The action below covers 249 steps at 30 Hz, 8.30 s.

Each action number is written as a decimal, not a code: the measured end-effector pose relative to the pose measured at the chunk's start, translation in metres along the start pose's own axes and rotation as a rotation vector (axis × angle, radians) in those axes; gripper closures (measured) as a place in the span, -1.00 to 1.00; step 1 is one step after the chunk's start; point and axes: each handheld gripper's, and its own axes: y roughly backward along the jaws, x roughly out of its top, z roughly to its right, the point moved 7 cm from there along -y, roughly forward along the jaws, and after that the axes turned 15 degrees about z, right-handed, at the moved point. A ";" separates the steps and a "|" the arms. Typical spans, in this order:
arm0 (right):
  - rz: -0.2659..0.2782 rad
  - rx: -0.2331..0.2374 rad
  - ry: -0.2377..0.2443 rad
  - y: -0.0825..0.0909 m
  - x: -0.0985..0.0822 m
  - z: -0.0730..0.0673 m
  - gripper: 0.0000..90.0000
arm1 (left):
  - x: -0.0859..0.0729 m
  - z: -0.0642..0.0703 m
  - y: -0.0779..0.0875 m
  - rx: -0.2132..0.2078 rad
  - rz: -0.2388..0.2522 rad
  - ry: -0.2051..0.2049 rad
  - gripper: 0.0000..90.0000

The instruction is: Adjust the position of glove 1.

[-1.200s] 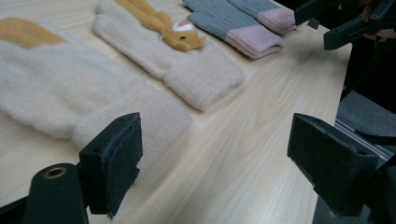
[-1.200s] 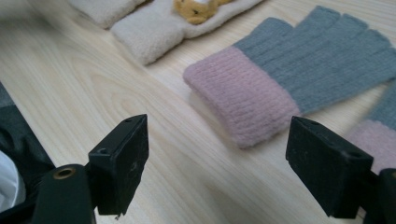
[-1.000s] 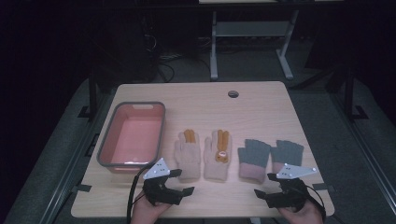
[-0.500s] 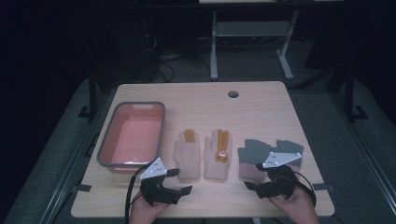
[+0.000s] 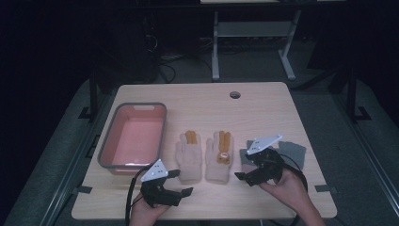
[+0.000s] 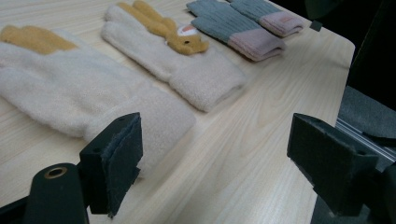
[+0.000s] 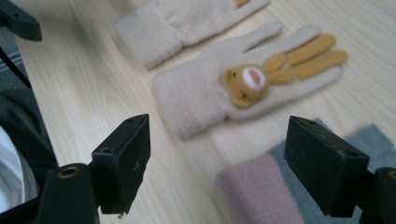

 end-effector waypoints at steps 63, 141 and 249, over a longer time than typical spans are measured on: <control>-0.230 0.031 0.050 -0.104 0.010 0.032 -0.16 | 0.001 0.001 -0.003 0.001 0.015 0.011 -0.60; -0.172 0.128 0.293 -0.132 0.098 -0.017 0.33 | 0.010 -0.008 0.012 0.054 0.071 0.022 -0.60; -0.037 0.121 -0.412 -0.139 0.017 0.003 0.49 | -0.008 -0.038 -0.070 0.216 -0.230 0.173 -0.21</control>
